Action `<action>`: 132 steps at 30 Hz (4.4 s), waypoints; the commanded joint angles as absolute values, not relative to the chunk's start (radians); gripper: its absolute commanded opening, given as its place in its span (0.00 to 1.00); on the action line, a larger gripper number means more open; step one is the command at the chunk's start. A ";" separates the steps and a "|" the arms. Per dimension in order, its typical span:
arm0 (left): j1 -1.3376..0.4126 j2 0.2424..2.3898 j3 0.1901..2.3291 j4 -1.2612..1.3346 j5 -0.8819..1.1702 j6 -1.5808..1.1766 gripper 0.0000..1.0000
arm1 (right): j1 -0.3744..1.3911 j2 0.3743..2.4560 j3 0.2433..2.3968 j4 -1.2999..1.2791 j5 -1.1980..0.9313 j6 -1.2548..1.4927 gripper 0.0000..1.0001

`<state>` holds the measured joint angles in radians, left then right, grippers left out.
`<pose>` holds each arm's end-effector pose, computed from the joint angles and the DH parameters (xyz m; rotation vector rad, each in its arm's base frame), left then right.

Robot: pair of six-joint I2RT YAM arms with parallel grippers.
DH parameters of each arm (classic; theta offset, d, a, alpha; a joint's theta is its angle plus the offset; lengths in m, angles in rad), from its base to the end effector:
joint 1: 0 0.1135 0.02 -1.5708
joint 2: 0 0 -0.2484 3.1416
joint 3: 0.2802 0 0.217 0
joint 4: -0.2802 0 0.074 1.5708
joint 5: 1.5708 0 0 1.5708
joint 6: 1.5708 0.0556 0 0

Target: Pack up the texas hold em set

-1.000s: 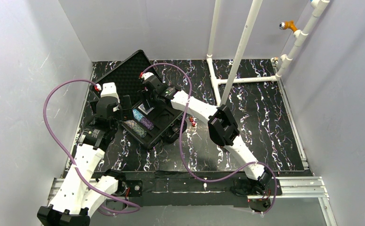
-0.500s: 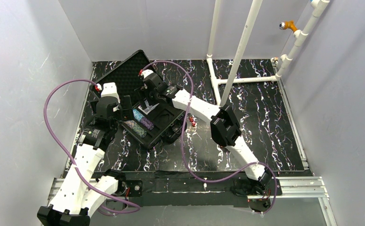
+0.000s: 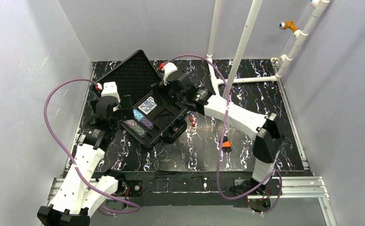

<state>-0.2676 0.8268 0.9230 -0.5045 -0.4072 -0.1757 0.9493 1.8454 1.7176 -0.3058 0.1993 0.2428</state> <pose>0.1682 -0.0233 0.3264 -0.1726 1.9379 0.1099 0.2526 0.3338 0.3315 -0.5824 1.9555 0.5620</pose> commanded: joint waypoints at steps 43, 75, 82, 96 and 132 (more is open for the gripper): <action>0.302 1.671 1.847 -0.675 0.124 -0.388 0.80 | 0.950 1.256 0.880 -0.162 0.169 0.417 0.98; 0.392 2.063 1.975 -0.682 0.417 -0.456 0.33 | 0.950 1.259 0.766 -0.122 0.034 0.504 0.99; 0.382 1.972 1.870 -0.633 0.426 -0.465 0.33 | 0.950 1.260 0.760 -0.114 0.019 0.518 0.98; 0.366 1.851 1.743 -0.578 0.453 -0.495 0.33 | 0.950 1.382 0.856 0.043 -0.127 0.568 0.92; 0.292 1.425 1.247 -0.444 0.532 -0.506 0.37 | 0.950 2.204 2.050 -0.186 -0.286 0.575 0.25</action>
<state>0.3080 1.5093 1.3060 -0.4461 0.4931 -0.5209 0.9493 2.1895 1.9583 -0.1612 -0.2722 0.5686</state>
